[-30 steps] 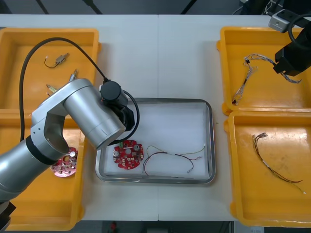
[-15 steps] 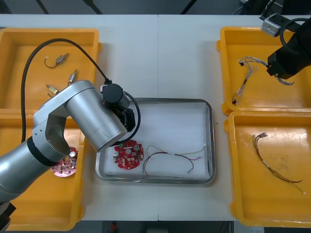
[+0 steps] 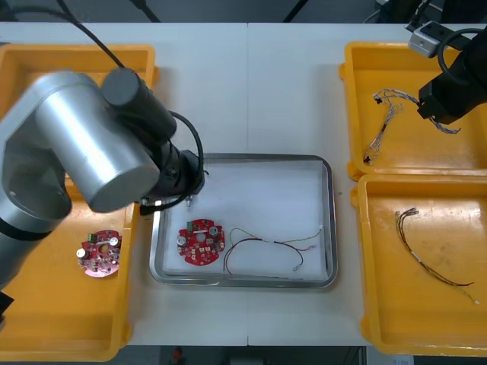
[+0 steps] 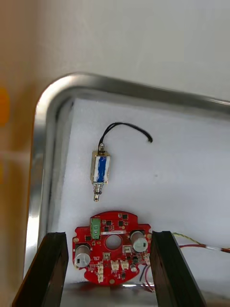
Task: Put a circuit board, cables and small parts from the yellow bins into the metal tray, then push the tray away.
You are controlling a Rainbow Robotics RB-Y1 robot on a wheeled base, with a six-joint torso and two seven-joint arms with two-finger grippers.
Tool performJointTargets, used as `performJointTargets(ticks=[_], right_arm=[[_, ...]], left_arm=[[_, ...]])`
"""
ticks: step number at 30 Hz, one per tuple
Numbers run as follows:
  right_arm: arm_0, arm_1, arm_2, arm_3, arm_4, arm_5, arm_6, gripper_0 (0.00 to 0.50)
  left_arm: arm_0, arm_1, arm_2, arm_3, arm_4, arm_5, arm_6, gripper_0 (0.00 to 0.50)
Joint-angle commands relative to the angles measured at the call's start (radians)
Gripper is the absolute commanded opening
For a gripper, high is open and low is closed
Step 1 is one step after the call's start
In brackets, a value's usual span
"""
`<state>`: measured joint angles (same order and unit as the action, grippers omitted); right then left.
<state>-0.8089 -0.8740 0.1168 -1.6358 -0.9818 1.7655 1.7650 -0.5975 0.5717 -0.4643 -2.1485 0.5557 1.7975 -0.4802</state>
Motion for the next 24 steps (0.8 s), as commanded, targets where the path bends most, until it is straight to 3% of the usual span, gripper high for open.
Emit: performJointTargets(ticks=[1,14,24], right_arm=[[0.007,0.006,-0.032,-0.032,-0.008,-0.008,-0.027,0.000],[0.005,0.007,-0.006,-0.056,-0.034,-0.012,-0.032,0.000],[0.007,0.010,0.067,-0.139,-0.060,-0.034,-0.047,0.000]], left_arm=[[-0.093,0.086,0.101,-0.059,0.105,0.039,0.069,0.500],[-0.191,0.257,0.259,0.015,0.349,0.079,0.043,0.500],[-0.235,0.332,0.334,0.150,0.391,0.072,-0.071,0.500]])
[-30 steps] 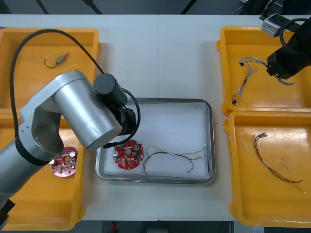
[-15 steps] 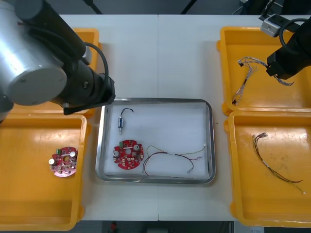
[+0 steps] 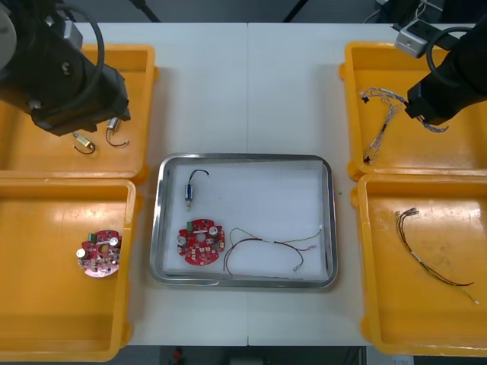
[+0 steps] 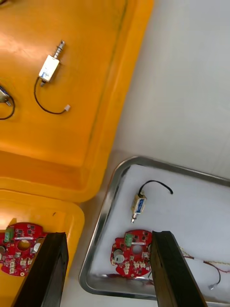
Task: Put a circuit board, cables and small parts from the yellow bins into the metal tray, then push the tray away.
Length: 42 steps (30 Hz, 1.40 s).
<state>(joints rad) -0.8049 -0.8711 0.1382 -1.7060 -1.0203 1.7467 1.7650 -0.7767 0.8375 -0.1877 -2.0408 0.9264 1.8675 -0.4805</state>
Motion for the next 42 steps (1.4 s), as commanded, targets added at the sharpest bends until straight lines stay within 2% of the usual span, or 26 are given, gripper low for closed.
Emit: performJointTargets(ticks=[1,9,16,20,24,31,40,42], right_arm=[[0.003,0.009,0.050,-0.075,-0.023,-0.016,-0.048,0.000],[0.003,0.011,0.150,-0.169,-0.052,-0.075,-0.067,0.000],[0.000,0.009,0.247,-0.225,-0.072,-0.141,-0.045,0.000],[-0.023,0.009,0.334,-0.248,-0.081,-0.194,0.018,0.000],[-0.062,0.009,0.437,-0.247,-0.089,-0.249,0.145,0.000],[-0.106,0.020,0.590,-0.224,-0.106,-0.354,0.275,0.000],[-0.139,0.075,0.696,-0.136,-0.083,-0.429,0.284,0.000],[-0.166,0.104,0.745,-0.083,-0.064,-0.461,0.291,0.000]], left_arm=[[-0.058,0.071,0.060,0.050,0.022,0.001,-0.079,0.500],[-0.102,0.150,0.082,0.180,0.062,-0.013,-0.211,0.500],[-0.122,0.176,0.089,0.275,0.063,-0.054,-0.293,0.500],[-0.124,0.186,0.089,0.326,0.062,-0.082,-0.342,0.500],[-0.122,0.187,0.089,0.364,0.048,-0.097,-0.365,0.500],[-0.122,0.187,0.089,0.436,0.023,-0.137,-0.386,0.500],[-0.122,0.187,0.089,0.516,-0.001,-0.183,-0.406,0.500],[-0.124,0.187,0.088,0.537,-0.006,-0.199,-0.406,0.500]])
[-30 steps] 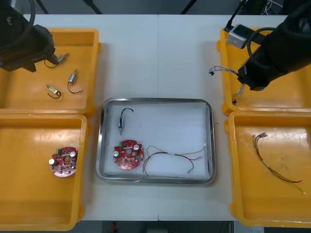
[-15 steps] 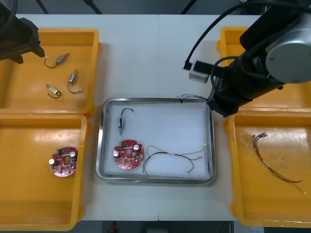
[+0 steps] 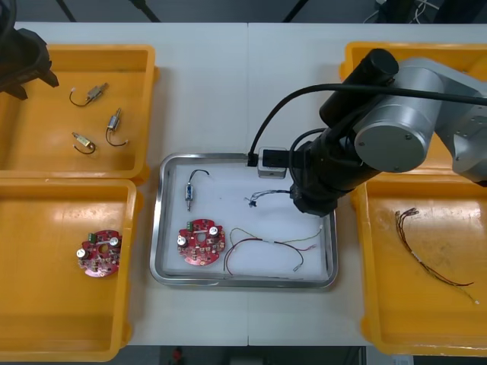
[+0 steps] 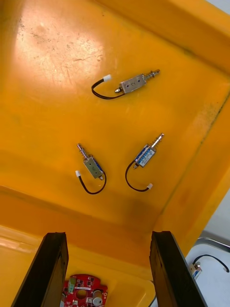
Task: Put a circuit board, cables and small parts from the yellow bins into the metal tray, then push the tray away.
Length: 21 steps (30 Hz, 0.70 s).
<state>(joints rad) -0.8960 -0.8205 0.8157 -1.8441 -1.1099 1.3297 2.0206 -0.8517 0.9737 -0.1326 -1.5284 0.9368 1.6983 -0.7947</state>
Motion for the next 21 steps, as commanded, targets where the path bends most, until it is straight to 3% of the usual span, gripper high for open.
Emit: performJointTargets(ticks=[1,11,13,14,15,16,18,19,21], right_arm=[[-0.080,0.060,0.077,0.065,0.030,-0.050,0.036,0.000],[-0.093,0.126,0.126,0.192,0.076,-0.121,0.061,0.000],[-0.093,0.126,0.126,0.191,0.084,-0.127,0.063,0.041],[-0.093,0.126,0.126,0.191,0.082,-0.127,0.064,0.113],[-0.093,0.124,0.126,0.191,0.082,-0.129,0.064,0.228],[-0.093,0.124,0.126,0.191,0.082,-0.130,0.064,0.278],[-0.093,0.116,0.126,0.187,0.076,-0.136,0.066,0.463],[-0.093,0.112,0.126,0.184,0.071,-0.136,0.066,0.500],[-0.093,0.100,0.126,0.172,0.065,-0.136,0.061,0.500]], left_arm=[[-0.049,0.051,0.033,0.027,-0.019,-0.029,-0.092,0.500],[-0.040,0.049,0.024,0.036,-0.052,-0.032,-0.066,0.500],[-0.040,0.049,0.024,0.040,-0.052,-0.034,-0.060,0.500],[-0.040,0.049,0.024,0.045,-0.053,-0.034,-0.055,0.500],[-0.038,0.049,0.024,0.050,-0.053,-0.037,-0.052,0.500],[-0.040,0.049,0.024,0.053,-0.053,-0.037,-0.051,0.500],[-0.040,0.049,0.019,0.060,-0.053,-0.043,-0.044,0.500],[-0.040,0.049,0.014,0.063,-0.053,-0.049,-0.040,0.500],[-0.040,0.049,0.010,0.065,-0.056,-0.054,-0.034,0.500]])
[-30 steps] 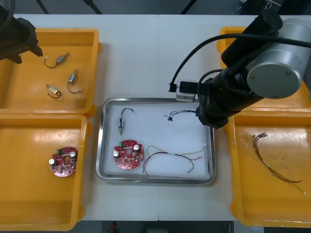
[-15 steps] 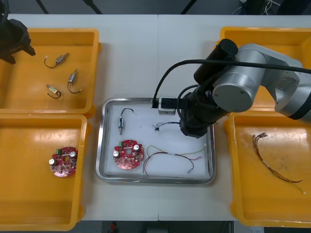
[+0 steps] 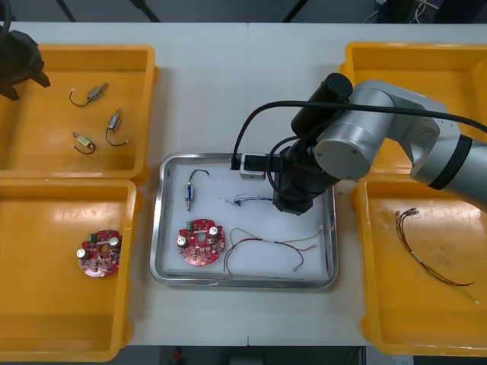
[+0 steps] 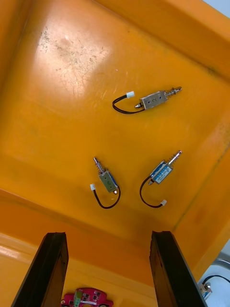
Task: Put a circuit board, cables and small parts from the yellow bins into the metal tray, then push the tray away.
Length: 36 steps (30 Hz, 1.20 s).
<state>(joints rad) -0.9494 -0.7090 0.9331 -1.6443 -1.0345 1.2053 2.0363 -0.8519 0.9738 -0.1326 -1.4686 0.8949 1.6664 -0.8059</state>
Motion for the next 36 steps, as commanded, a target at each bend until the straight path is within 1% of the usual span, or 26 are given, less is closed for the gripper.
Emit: performJointTargets(ticks=[1,5,8,11,13,14,16,20,22,26,29,32,36], right_arm=[[-0.040,-0.020,0.007,-0.037,-0.013,-0.012,0.045,0.500],[-0.040,-0.049,-0.007,-0.074,-0.022,-0.010,0.033,0.500],[-0.040,-0.069,-0.040,-0.098,-0.033,0.020,0.022,0.500],[-0.040,-0.073,-0.106,-0.108,-0.062,0.099,0.005,0.500],[-0.040,-0.073,-0.183,-0.108,-0.088,0.181,-0.022,0.500],[-0.040,-0.073,-0.200,-0.109,-0.095,0.201,-0.033,0.500],[-0.038,-0.073,-0.269,-0.123,-0.099,0.280,-0.088,0.500],[-0.025,-0.073,-0.366,-0.143,-0.101,0.378,-0.192,0.500],[0.000,-0.075,-0.436,-0.155,-0.102,0.430,-0.261,0.500],[0.049,-0.079,-0.536,-0.184,-0.098,0.491,-0.366,0.500],[0.090,-0.093,-0.603,-0.216,-0.090,0.527,-0.452,0.500],[0.138,-0.124,-0.660,-0.261,-0.076,0.562,-0.561,0.500],[0.186,-0.153,-0.711,-0.296,-0.059,0.594,-0.657,0.500]], left_arm=[[-0.039,0.049,0.007,0.007,-0.017,-0.022,-0.018,0.500],[-0.039,0.049,-0.007,0.008,-0.022,-0.025,0.019,0.500],[-0.039,0.051,-0.025,0.008,-0.016,-0.040,0.093,0.500],[-0.039,0.049,-0.048,0.008,-0.017,-0.043,0.148,0.500],[-0.039,0.049,-0.068,0.008,-0.017,-0.045,0.192,0.500],[-0.039,0.049,-0.073,0.010,-0.017,-0.045,0.203,0.500],[-0.039,0.049,-0.091,0.011,-0.016,-0.043,0.251,0.500],[-0.039,0.042,-0.113,0.019,-0.014,-0.046,0.304,0.500],[-0.039,0.031,-0.113,0.036,-0.010,-0.056,0.344,0.500],[-0.039,0.019,-0.116,0.073,0.002,-0.091,0.389,0.500],[-0.039,0.014,-0.147,0.088,0.004,-0.132,0.419,0.500],[-0.039,0.010,-0.200,0.091,-0.005,-0.174,0.465,0.500],[-0.039,-0.007,-0.231,0.094,-0.011,-0.181,0.471,0.500]])
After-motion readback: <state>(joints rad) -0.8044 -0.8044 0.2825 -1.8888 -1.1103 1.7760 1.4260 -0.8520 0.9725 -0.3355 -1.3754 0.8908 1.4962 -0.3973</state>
